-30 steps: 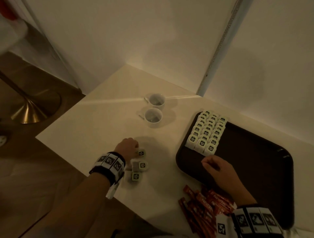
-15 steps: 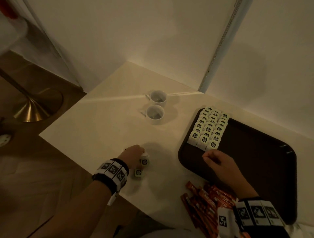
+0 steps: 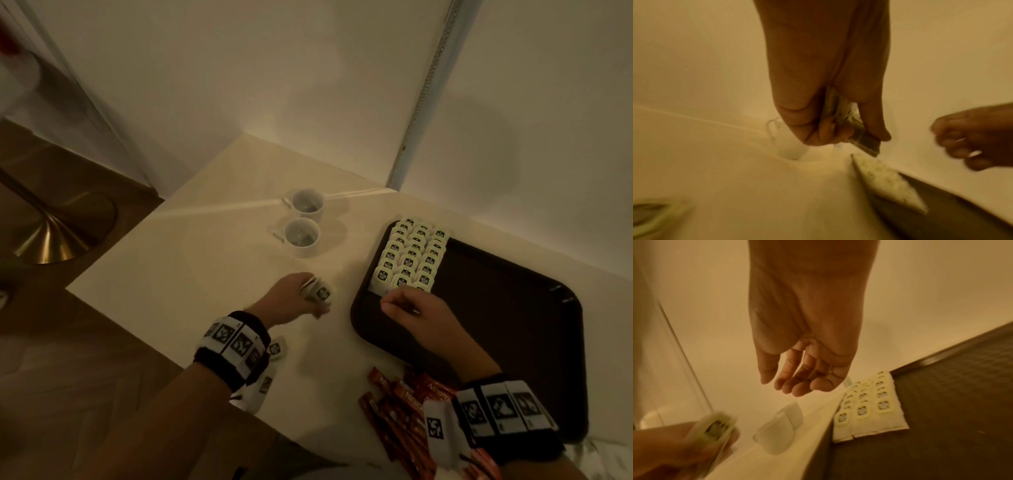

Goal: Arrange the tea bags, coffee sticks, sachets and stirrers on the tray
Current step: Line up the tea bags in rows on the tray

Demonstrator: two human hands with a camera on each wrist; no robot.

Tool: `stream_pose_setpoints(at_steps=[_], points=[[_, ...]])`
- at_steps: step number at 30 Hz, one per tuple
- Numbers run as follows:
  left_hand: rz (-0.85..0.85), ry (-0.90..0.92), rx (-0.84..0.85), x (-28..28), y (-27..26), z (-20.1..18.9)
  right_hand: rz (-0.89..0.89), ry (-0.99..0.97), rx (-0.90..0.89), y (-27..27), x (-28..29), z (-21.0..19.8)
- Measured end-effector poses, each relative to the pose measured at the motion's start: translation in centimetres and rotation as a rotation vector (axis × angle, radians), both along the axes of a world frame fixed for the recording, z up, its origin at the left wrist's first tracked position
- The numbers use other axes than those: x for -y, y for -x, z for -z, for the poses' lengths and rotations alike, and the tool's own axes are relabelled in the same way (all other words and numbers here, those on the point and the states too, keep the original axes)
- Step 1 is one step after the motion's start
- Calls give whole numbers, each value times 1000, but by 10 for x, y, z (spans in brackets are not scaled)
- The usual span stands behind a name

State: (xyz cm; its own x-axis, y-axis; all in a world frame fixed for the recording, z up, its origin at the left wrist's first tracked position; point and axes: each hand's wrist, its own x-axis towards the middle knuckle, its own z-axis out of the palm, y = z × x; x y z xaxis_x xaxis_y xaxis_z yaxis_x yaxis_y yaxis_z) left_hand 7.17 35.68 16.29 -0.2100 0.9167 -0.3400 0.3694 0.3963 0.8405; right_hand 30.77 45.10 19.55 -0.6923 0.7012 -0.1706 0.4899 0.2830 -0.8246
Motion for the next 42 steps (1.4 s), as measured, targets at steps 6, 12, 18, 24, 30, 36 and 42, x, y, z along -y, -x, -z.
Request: stream_pose_setpoints(at_steps=[6,12,18,24,30,36,42], points=[[-37,-255,262,-38,-49,-56,56,-120,-205,36,-10,-37],[-172,-497,438,-53,-61,-88,133,-240,-351,32,-46,-102],[-233,-665,641,-69,-73,-114,84,-363,-404,29,-62,-157],[-224,-686,835,-82,-86,-133,18,-517,-323,32,-60,-192],[-154,-653,959,-85,-98,-138,4,-590,-327,33,-55,-201],[-199,-627,1032,-85,-99,-135,10,-573,-337,32,-58,-199],[-247,-615,957,-84,-95,-132,28,-511,-388,31,-64,-190]])
